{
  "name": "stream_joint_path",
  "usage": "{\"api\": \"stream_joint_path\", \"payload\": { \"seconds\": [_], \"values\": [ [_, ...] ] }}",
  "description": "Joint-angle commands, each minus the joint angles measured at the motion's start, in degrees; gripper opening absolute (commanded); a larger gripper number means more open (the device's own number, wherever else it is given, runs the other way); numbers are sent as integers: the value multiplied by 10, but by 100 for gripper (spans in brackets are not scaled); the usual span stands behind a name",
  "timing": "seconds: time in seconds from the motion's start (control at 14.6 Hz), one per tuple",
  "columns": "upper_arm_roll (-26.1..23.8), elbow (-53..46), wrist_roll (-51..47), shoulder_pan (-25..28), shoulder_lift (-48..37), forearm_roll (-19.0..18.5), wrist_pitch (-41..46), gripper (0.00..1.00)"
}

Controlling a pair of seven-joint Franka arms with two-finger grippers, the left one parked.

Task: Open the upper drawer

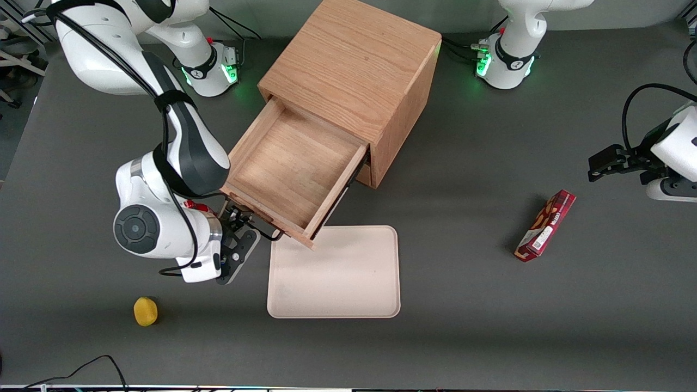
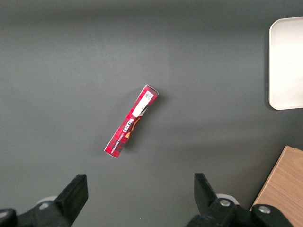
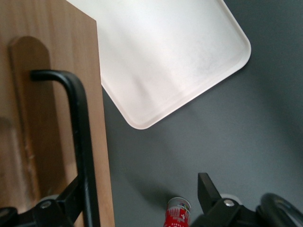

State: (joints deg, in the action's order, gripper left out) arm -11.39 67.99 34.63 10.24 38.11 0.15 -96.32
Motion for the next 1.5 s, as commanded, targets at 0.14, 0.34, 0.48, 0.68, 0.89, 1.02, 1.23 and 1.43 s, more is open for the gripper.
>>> {"api": "stream_joint_path", "payload": {
  "seconds": [0.14,0.34,0.48,0.68,0.89,1.02,1.23,1.43],
  "values": [
    [15,-73,5,9,16,1,53,100],
    [14,-98,-3,14,7,17,104,100],
    [14,-122,-2,10,0,21,149,100],
    [14,-129,5,2,-30,21,202,100],
    [15,-128,12,-28,-74,22,242,100],
    [15,-125,8,-57,-108,22,265,100],
    [18,-109,-12,-100,-148,14,294,100],
    [19,-84,-41,-104,-180,-32,317,100]
  ]
}}
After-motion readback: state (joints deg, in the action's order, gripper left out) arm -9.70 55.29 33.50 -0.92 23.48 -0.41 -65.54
